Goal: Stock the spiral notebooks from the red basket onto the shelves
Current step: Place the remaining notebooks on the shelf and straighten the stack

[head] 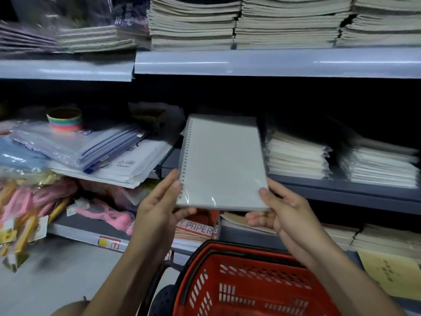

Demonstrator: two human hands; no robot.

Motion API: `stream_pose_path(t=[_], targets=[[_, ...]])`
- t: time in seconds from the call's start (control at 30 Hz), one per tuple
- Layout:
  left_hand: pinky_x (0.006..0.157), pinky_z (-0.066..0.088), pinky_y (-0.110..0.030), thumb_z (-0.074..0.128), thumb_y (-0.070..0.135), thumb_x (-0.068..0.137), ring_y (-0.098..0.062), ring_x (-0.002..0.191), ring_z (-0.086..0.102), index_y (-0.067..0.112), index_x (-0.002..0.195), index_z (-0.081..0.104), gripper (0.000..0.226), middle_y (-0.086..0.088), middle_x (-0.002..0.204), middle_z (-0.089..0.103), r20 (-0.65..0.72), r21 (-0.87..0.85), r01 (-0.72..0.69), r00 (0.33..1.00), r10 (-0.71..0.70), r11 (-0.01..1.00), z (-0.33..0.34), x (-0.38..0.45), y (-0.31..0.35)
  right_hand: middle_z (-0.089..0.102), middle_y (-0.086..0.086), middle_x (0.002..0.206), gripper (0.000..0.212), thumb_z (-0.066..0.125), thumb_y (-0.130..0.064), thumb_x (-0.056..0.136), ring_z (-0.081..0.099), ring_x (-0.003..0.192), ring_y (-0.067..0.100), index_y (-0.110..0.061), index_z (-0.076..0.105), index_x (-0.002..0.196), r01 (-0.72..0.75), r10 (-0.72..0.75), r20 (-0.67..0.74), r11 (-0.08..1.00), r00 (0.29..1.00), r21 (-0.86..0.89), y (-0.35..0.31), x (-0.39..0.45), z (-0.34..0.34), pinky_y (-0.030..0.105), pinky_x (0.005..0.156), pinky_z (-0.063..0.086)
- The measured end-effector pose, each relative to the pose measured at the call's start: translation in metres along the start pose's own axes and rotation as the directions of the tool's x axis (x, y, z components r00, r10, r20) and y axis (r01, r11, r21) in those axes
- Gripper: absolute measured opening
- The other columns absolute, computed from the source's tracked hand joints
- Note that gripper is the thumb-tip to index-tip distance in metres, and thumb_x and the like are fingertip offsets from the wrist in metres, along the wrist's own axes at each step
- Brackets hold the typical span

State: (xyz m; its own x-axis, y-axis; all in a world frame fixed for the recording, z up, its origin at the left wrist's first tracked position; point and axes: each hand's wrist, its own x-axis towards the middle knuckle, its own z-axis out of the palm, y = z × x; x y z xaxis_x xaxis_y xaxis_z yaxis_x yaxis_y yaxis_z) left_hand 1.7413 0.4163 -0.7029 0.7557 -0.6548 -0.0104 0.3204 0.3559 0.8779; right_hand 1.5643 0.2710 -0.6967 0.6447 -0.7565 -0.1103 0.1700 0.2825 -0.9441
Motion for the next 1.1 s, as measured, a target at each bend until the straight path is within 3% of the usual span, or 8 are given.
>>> stream_pose_path(t=[0.1, 0.3, 0.43, 0.53, 0.7, 0.8, 0.97, 1.1], targets=[[0.06, 0.056, -0.026, 0.06, 0.019, 0.095, -0.018, 0.099, 0.069, 0.019, 0.128, 0.064, 0.034, -0.004, 0.12, 0.073, -0.025, -0.027, -0.021, 0.999, 0.021, 0.999, 0.013, 0.039, 0.016, 0.059, 0.018, 0.135, 0.049, 0.059, -0.009, 0.098, 0.075, 0.065, 0.031, -0.007, 0.047, 0.144, -0.077, 0.081, -0.027, 0.99, 0.996, 0.121, -0.012, 0.033, 0.015, 0.027, 0.053, 0.059], [0.066, 0.061, -0.028, 0.06, 0.016, 0.098, -0.021, 0.099, 0.072, 0.008, 0.118, 0.068, 0.023, -0.009, 0.115, 0.075, -0.089, 0.041, -0.068, 0.993, 0.071, 0.997, 0.03, 0.083, 0.027, 0.074, 0.019, 0.103, 0.04, 0.067, -0.009, 0.093, 0.074, 0.064, 0.025, 0.002, 0.055, 0.131, -0.073, 0.096, -0.098, 0.975, 0.991, 0.21, -0.019, 0.076, 0.03, 0.026, 0.057, 0.06], [0.073, 0.062, -0.03, 0.066, 0.017, 0.095, -0.026, 0.107, 0.072, 0.01, 0.122, 0.066, 0.028, -0.013, 0.118, 0.073, -0.137, 0.034, -0.119, 0.983, 0.122, 0.992, 0.025, 0.081, 0.024, 0.074, 0.016, 0.109, 0.049, 0.072, -0.013, 0.088, 0.076, 0.083, 0.03, -0.008, 0.053, 0.133, 0.042, -0.019, -0.11, 0.977, 0.994, 0.211, -0.01, 0.071, 0.023, 0.034, 0.077, 0.062], [0.078, 0.063, -0.035, 0.073, 0.011, 0.089, -0.025, 0.091, 0.076, 0.012, 0.121, 0.067, 0.033, -0.007, 0.103, 0.077, -0.155, 0.281, -0.221, 0.95, 0.272, 0.934, 0.018, 0.065, 0.013, 0.072, 0.018, 0.112, 0.047, 0.073, -0.005, 0.085, 0.076, 0.087, 0.034, -0.01, 0.056, 0.128, 0.172, -0.154, -0.172, 0.981, 0.973, 0.094, 0.0, 0.062, 0.014, 0.041, 0.089, 0.06], [0.056, 0.059, -0.026, 0.076, 0.016, 0.086, -0.016, 0.067, 0.076, 0.016, 0.115, 0.072, 0.029, 0.006, 0.069, 0.077, -0.159, 0.523, -0.284, 0.894, 0.419, 0.803, 0.017, 0.064, -0.002, 0.077, 0.011, 0.09, 0.023, 0.074, -0.003, 0.084, 0.076, 0.077, 0.032, -0.011, 0.069, 0.105, 0.306, -0.309, -0.282, 0.95, 0.908, -0.055, 0.02, 0.068, 0.017, 0.035, 0.078, 0.063], [0.05, 0.055, -0.02, 0.077, 0.02, 0.086, -0.014, 0.061, 0.073, 0.021, 0.108, 0.075, 0.023, 0.004, 0.07, 0.076, -0.197, 0.544, -0.276, 0.876, 0.44, 0.792, 0.024, 0.082, 0.0, 0.078, 0.009, 0.082, 0.017, 0.073, -0.006, 0.087, 0.076, 0.071, 0.028, -0.012, 0.07, 0.102, 0.35, -0.35, -0.333, 0.935, 0.876, -0.062, 0.023, 0.079, 0.024, 0.028, 0.07, 0.063], [0.072, 0.057, -0.019, 0.076, 0.027, 0.087, 0.004, 0.076, 0.069, 0.021, 0.104, 0.078, 0.018, 0.01, 0.088, 0.075, -0.198, 0.594, -0.283, 0.856, 0.478, 0.753, 0.032, 0.127, 0.006, 0.074, 0.013, 0.077, 0.026, 0.069, -0.012, 0.092, 0.073, 0.06, 0.028, -0.008, 0.069, 0.118, 0.357, -0.364, -0.371, 0.93, 0.855, -0.089, 0.017, 0.114, 0.04, 0.025, 0.056, 0.059], [0.052, 0.042, -0.005, 0.073, 0.023, 0.09, 0.011, 0.056, 0.059, 0.015, 0.106, 0.076, 0.018, 0.009, 0.073, 0.064, -0.195, 0.616, -0.292, 0.843, 0.502, 0.731, 0.043, 0.152, 0.005, 0.072, 0.017, 0.076, 0.029, 0.066, -0.013, 0.095, 0.071, 0.057, 0.03, -0.007, 0.066, 0.124, 0.36, -0.357, -0.409, 0.93, 0.84, -0.072, 0.011, 0.143, 0.046, 0.03, 0.055, 0.06]])
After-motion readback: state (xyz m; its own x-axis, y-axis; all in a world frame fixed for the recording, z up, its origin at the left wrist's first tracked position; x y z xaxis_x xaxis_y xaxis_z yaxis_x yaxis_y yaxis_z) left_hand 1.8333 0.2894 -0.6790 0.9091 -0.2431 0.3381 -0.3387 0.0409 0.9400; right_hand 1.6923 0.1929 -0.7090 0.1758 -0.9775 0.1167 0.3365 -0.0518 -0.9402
